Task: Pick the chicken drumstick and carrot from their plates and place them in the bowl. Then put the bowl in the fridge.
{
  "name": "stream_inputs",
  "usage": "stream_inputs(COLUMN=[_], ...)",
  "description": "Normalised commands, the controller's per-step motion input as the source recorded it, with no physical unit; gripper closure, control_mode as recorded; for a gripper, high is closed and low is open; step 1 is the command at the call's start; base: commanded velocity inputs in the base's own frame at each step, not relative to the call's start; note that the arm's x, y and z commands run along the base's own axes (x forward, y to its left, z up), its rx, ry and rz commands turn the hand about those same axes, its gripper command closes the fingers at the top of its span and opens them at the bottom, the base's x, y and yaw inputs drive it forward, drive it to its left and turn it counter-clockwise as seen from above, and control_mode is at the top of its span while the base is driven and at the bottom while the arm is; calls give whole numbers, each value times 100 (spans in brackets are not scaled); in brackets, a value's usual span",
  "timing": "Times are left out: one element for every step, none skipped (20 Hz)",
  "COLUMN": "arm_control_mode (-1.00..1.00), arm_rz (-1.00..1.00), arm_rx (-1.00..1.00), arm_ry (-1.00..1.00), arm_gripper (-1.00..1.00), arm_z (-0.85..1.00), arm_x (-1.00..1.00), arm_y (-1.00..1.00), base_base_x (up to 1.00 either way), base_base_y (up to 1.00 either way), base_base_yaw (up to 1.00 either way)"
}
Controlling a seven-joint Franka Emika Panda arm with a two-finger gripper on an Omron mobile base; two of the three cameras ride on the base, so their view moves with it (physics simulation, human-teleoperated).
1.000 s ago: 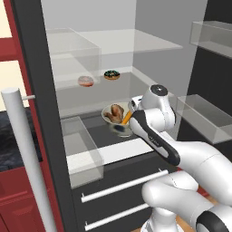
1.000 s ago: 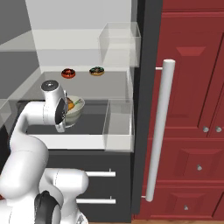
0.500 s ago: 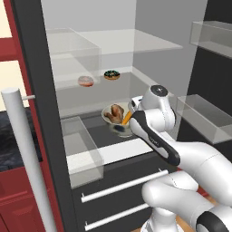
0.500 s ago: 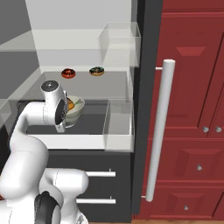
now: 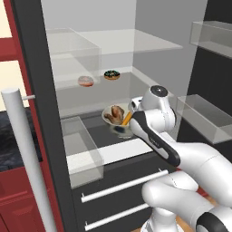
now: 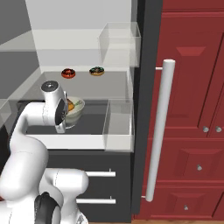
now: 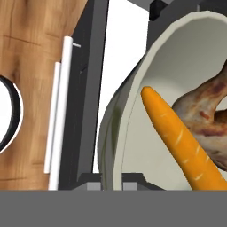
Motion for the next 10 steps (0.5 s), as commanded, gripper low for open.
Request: stream_inputs(arm_control_mode=[-100,-100,-100,-100,-100,-100,-100,-100,-100,-100], arm_rz=[-1,0,0,0,0,0,0,-1,-3,-2], arm_rx=[7,12,13,15,17,16,8,4,0,0], arm_ry=[-1,-6,-5,-8,-8,-5,0,0,0,0], arm_gripper=[100,100,100,100,100,100,100,100,100,100], arm_z=[18,33,35,42,48,45,41,33,31,32], arm_x=[-16,-20,-18,-18,-15,-16,-13,-13,-5,-5], arm_y=[-14,-13,-11,-12,-12,-14,-12,-13,-10,-8], base_base_x=[0,0,0,0,0,0,0,0,0,0], base_base_y=[0,0,0,0,0,0,0,0,0,0], base_base_yaw=[0,0,0,0,0,0,0,0,0,0])
